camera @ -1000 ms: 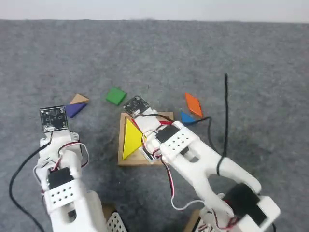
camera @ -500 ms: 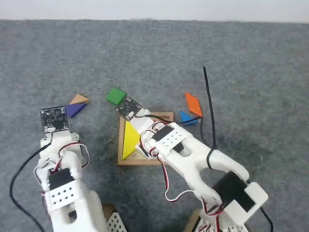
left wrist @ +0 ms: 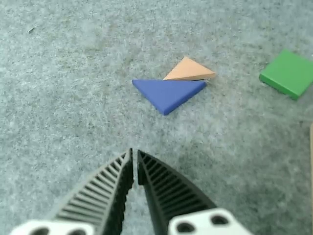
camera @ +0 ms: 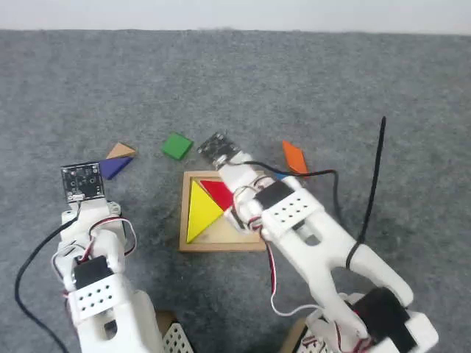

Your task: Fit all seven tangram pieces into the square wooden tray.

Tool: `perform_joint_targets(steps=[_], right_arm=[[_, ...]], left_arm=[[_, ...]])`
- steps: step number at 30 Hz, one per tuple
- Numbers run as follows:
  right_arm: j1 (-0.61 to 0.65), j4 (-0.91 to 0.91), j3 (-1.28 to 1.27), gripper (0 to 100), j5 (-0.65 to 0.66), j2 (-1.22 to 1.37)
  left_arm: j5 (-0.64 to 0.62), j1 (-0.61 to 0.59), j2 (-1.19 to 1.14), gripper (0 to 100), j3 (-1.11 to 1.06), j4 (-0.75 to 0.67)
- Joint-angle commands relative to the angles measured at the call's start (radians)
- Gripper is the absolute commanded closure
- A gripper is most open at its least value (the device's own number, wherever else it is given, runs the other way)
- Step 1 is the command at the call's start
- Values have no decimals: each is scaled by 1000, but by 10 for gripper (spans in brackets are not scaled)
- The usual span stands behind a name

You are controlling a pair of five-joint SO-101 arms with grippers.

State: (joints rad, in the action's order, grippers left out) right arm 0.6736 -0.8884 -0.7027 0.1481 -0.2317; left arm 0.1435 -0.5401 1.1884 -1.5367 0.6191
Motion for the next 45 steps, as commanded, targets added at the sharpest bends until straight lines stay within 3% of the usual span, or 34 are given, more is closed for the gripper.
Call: perform_joint_targets(steps=[1, 6, 15, 22, 31, 38, 45], right_arm=[[-41, 101, 21, 990, 9, 79], [-36, 236, 48, 990, 9, 225], [-31, 297, 97, 990, -2, 263], [59, 355, 80, 990, -2, 269], [-13, 228, 75, 990, 0, 140], [77, 125, 74, 990, -5, 102], [101, 346, 81, 990, -80, 272]], left_arm=[[15, 3, 21, 987, 10, -28], [15, 3, 21, 987, 8, -28], [15, 3, 21, 987, 8, -28], [15, 3, 21, 987, 8, -26], [15, 3, 21, 987, 8, -26], [15, 3, 21, 987, 8, -26], [15, 3, 21, 987, 8, -25]])
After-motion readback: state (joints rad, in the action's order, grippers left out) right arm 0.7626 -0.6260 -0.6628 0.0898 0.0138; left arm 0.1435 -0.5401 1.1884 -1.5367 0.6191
